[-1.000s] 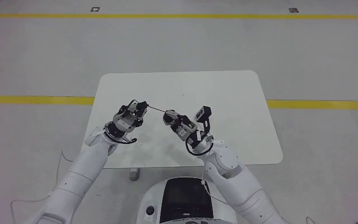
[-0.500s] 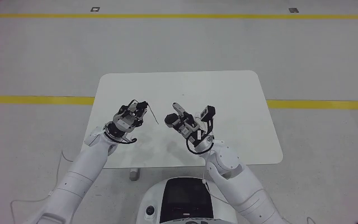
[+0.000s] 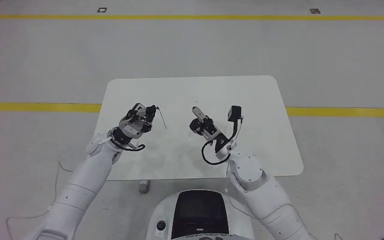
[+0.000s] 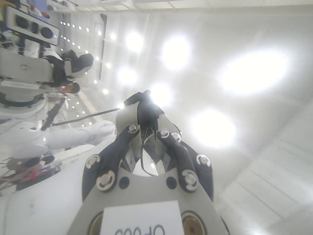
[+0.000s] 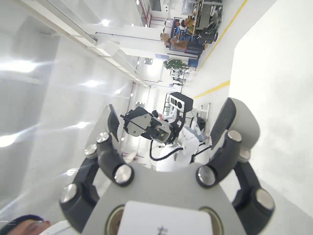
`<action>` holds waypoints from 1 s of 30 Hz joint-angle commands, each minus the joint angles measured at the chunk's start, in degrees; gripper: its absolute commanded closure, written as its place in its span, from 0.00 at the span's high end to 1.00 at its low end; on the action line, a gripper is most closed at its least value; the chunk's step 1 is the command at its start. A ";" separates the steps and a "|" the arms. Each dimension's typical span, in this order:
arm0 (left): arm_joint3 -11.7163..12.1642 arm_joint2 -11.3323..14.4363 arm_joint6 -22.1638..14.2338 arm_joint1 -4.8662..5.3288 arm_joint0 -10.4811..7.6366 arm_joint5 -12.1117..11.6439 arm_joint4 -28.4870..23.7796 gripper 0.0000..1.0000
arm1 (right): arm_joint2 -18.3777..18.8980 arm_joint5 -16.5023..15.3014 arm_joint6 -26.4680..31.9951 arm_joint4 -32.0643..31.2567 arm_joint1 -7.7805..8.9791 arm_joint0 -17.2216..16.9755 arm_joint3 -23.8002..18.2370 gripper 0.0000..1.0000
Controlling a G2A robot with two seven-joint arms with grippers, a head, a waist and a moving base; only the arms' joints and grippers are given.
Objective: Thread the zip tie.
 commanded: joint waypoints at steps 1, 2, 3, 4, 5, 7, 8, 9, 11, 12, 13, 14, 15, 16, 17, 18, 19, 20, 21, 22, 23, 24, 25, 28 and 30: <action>-0.50 -1.17 1.22 0.41 0.23 -2.28 4.87 0.00 | 0.58 -0.15 -0.67 -3.69 0.22 -0.11 -0.68 1.00; -0.79 -1.86 2.31 0.70 0.44 -4.21 8.61 0.00 | 0.87 -0.03 -1.01 -6.05 0.37 -0.15 -1.03 1.00; -1.04 -2.26 3.04 0.85 0.73 -5.33 10.54 0.00 | 1.12 0.08 -1.39 -8.00 0.48 -0.16 -1.33 1.00; -1.35 -2.46 3.39 0.91 1.16 -5.53 10.97 0.00 | 1.31 0.01 -1.72 -9.32 0.56 -0.27 -1.63 1.00; -1.64 -2.62 3.39 0.93 1.50 -5.36 10.75 0.00 | 1.46 -0.16 -1.76 -10.01 0.63 -0.43 -1.85 1.00; -1.63 -3.20 3.89 1.08 1.97 -6.07 12.29 0.00 | 2.40 -0.73 -2.45 -11.78 0.82 -0.62 -2.27 1.00; -1.66 -3.39 4.37 1.16 2.16 -6.77 13.56 0.00 | 2.72 -1.02 -2.60 -12.91 0.92 -0.72 -2.45 1.00; -1.67 -3.60 5.10 1.23 2.45 -7.96 15.25 0.00 | 3.16 -1.52 -3.17 -14.58 1.04 -0.87 -2.78 1.00; -1.66 -3.91 6.64 1.13 3.08 -9.64 14.97 0.00 | 3.31 -1.72 -3.54 -15.15 1.08 -1.02 -2.91 1.00; -1.71 -3.91 6.72 1.08 3.19 -9.78 14.45 0.00 | 3.31 -1.72 -3.54 -15.15 1.08 -1.02 -2.91 1.00; -1.71 -3.91 6.72 1.08 3.19 -9.78 14.45 0.00 | 3.31 -1.72 -3.54 -15.15 1.08 -1.02 -2.91 1.00; -1.71 -3.91 6.72 1.08 3.19 -9.78 14.45 0.00 | 3.31 -1.72 -3.54 -15.15 1.08 -1.02 -2.91 1.00; -1.71 -3.91 6.72 1.08 3.19 -9.78 14.45 0.00 | 3.31 -1.72 -3.54 -15.15 1.08 -1.02 -2.91 1.00; -1.71 -3.91 6.72 1.08 3.19 -9.78 14.45 0.00 | 3.31 -1.72 -3.54 -15.15 1.08 -1.02 -2.91 1.00; -1.71 -3.91 6.72 1.08 3.19 -9.78 14.45 0.00 | 3.31 -1.72 -3.54 -15.15 1.08 -1.02 -2.91 1.00; -1.71 -3.91 6.72 1.08 3.19 -9.78 14.45 0.00 | 3.31 -1.72 -3.54 -15.15 1.08 -1.02 -2.91 1.00; -1.71 -3.91 6.72 1.08 3.19 -9.78 14.45 0.00 | 3.31 -1.72 -3.54 -15.15 1.08 -1.02 -2.91 1.00; -1.82 -3.89 7.03 1.07 3.20 -9.76 14.52 0.00 | 3.39 -1.61 -3.65 -16.24 1.13 -0.97 -2.94 1.00; -2.33 -3.99 7.85 1.06 3.23 -9.77 14.78 0.00 | 3.45 -1.55 -4.10 -17.44 1.17 -1.01 -3.03 1.00; -2.68 -4.35 8.21 1.12 3.21 -10.06 15.40 0.00 | 3.53 -1.47 -4.55 -18.86 1.22 -1.03 -3.14 1.00; -2.92 -4.84 8.11 1.25 3.29 -10.44 16.34 0.00 | 3.66 -1.30 -4.94 -21.54 1.33 -1.00 -3.29 1.00; -3.19 -5.19 7.53 1.31 3.35 -10.36 16.28 0.00 | 3.84 -1.21 -5.35 -23.78 1.44 -1.01 -3.42 1.00; -3.32 -5.50 6.63 1.36 3.42 -9.91 15.73 0.00 | 3.88 -1.16 -5.79 -25.03 1.49 -1.21 -3.59 1.00; -3.05 -6.38 3.78 1.55 3.20 -8.36 14.85 0.00 | 4.24 -0.73 -6.93 -28.35 1.63 -1.46 -4.08 1.00; -2.42 -6.84 2.66 1.70 2.69 -7.66 15.65 0.00 | 4.42 -0.14 -7.78 -30.39 1.68 -1.55 -4.31 1.00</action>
